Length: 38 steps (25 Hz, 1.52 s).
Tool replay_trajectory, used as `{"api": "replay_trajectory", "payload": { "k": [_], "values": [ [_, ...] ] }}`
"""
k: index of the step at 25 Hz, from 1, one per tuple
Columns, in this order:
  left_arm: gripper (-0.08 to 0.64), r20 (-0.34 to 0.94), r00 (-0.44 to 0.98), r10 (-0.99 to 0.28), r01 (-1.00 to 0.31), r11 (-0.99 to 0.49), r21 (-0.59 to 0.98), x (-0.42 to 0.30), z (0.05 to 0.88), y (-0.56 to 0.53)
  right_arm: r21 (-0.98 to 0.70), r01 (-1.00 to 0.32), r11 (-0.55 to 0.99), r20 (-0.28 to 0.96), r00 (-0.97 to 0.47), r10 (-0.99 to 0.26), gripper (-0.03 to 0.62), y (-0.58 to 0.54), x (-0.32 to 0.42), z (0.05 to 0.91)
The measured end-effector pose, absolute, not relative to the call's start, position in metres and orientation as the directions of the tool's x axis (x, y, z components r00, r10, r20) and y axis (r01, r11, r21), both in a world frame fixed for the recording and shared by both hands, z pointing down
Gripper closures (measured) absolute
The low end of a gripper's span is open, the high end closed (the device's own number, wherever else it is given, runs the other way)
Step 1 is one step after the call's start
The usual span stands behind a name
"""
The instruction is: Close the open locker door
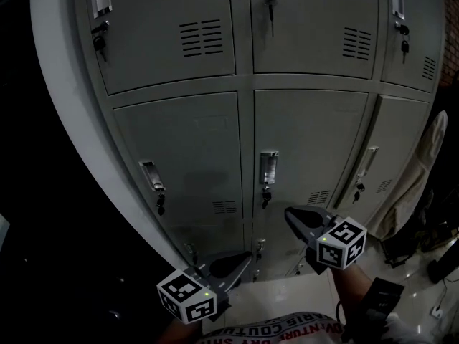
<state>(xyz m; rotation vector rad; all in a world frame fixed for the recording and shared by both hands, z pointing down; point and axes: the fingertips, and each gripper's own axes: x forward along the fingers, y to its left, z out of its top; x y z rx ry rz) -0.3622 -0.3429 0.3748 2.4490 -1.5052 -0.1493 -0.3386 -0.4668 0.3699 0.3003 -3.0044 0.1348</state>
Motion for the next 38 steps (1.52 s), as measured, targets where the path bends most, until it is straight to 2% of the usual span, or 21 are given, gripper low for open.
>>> {"api": "replay_trajectory", "payload": {
  "k": [2, 5, 9, 14, 18, 21, 28, 38],
  "values": [
    [0.555, 0.039, 0.455, -0.889, -0.859, -0.428, 0.28, -0.352, 0.371, -0.333, -0.125, -0.114, 0.986, 0.157, -0.983, -0.094, 0.598, -0.428, -0.323, 0.383],
    [0.554, 0.033, 0.46, -0.887, -0.857, -0.434, 0.279, -0.328, 0.368, -0.31, -0.059, -0.019, 0.998, 0.221, -0.975, -0.005, 0.598, -0.373, -0.284, 0.399],
    [0.554, 0.009, 0.431, -0.902, -0.87, -0.413, 0.27, -0.29, 0.357, -0.26, 0.03, 0.022, 0.999, 0.274, -0.962, 0.013, 0.598, -0.306, -0.201, 0.406],
    [0.554, -0.019, 0.392, -0.92, -0.898, -0.387, 0.211, -0.209, 0.354, -0.168, -0.117, 0.022, 0.993, 0.153, -0.987, 0.04, 0.598, -0.204, -0.081, 0.396],
    [0.554, -0.014, 0.417, -0.909, -0.876, -0.406, 0.262, -0.127, 0.372, -0.093, -0.289, -0.003, 0.957, 0.094, -0.995, 0.025, 0.598, -0.135, 0.016, 0.405],
    [0.554, 0.001, 0.433, -0.901, -0.869, -0.417, 0.267, -0.074, 0.383, -0.047, -0.343, -0.039, 0.938, 0.078, -0.997, -0.013, 0.598, -0.093, 0.062, 0.413],
    [0.554, 0.044, 0.459, -0.887, -0.866, -0.436, 0.245, -0.005, 0.376, 0.019, -0.287, -0.077, 0.955, 0.073, -0.996, -0.058, 0.6, -0.027, 0.107, 0.393],
    [0.554, 0.038, 0.453, -0.891, -0.876, -0.437, 0.203, 0.018, 0.361, 0.058, -0.232, -0.026, 0.972, 0.073, -0.997, -0.009, 0.6, 0.014, 0.112, 0.38]
  ]
}}
